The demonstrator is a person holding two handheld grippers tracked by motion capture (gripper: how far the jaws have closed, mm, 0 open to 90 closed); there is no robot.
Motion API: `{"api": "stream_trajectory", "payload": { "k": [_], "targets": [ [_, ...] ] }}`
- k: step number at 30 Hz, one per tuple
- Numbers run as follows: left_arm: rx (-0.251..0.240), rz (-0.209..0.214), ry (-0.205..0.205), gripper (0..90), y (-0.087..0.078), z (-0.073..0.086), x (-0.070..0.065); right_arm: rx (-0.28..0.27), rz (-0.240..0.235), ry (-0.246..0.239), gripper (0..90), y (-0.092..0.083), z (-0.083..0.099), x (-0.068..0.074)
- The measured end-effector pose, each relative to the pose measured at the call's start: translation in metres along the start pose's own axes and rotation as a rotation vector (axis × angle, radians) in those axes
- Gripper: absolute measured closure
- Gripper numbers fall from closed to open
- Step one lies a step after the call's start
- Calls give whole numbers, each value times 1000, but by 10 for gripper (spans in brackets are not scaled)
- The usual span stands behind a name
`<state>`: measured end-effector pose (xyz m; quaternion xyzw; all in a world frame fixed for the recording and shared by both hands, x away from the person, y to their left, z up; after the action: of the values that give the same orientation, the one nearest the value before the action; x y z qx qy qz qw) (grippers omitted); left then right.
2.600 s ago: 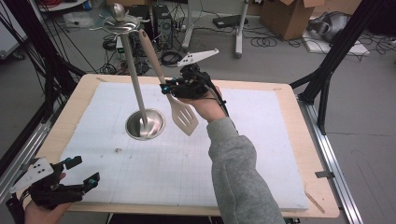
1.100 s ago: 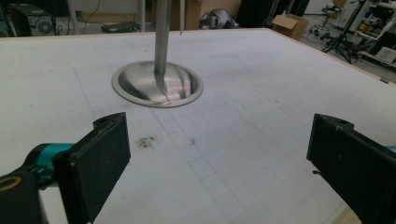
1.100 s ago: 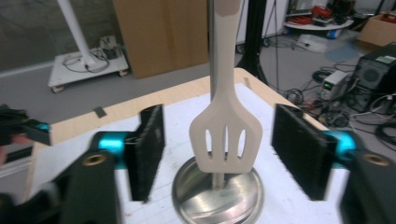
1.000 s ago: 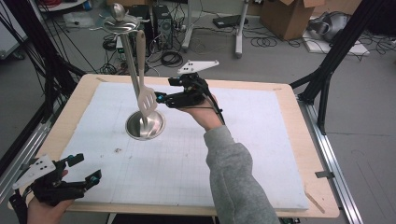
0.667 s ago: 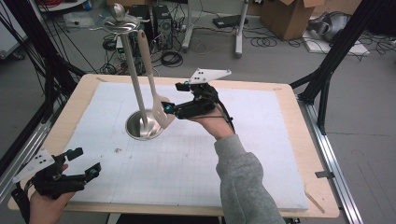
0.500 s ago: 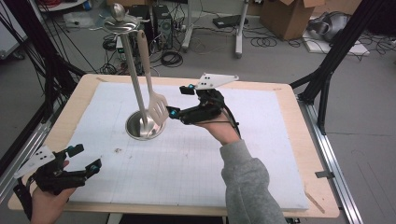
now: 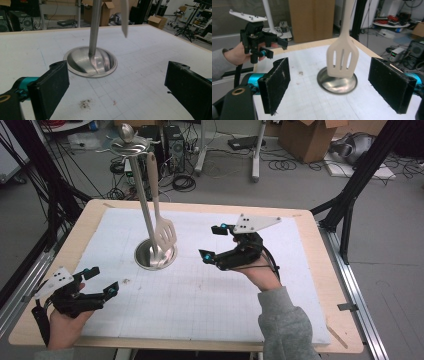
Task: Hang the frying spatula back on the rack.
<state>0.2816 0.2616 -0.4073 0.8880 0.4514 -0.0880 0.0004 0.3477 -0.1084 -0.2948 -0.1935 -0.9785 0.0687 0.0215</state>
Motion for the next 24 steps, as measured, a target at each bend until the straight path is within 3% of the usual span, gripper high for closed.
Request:
{"api": "stream_trajectory", "payload": {
  "k": [4,16,24],
  "targets": [
    [0,14,2,61,3,0,0,-1,31,2,170,-19,9,-1],
    [-18,35,-20,61,3,-2,6,-70,129,25,169,-64,34,0],
    [-10,43,-24,61,6,-1,6,-70,178,42,169,-88,51,-4]
  ]
}}
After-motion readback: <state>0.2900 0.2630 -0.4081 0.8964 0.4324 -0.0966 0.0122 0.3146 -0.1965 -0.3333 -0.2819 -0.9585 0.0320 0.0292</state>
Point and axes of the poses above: each handheld gripper's, and its own axes: y roughly forward along the jaws, z roughly out of its underside, x roughly to its left, the point moved 5 cm from there along y, roughly forward along the jaws, and after that the axes turned 9 degrees about -x, right-handed, at the moved point
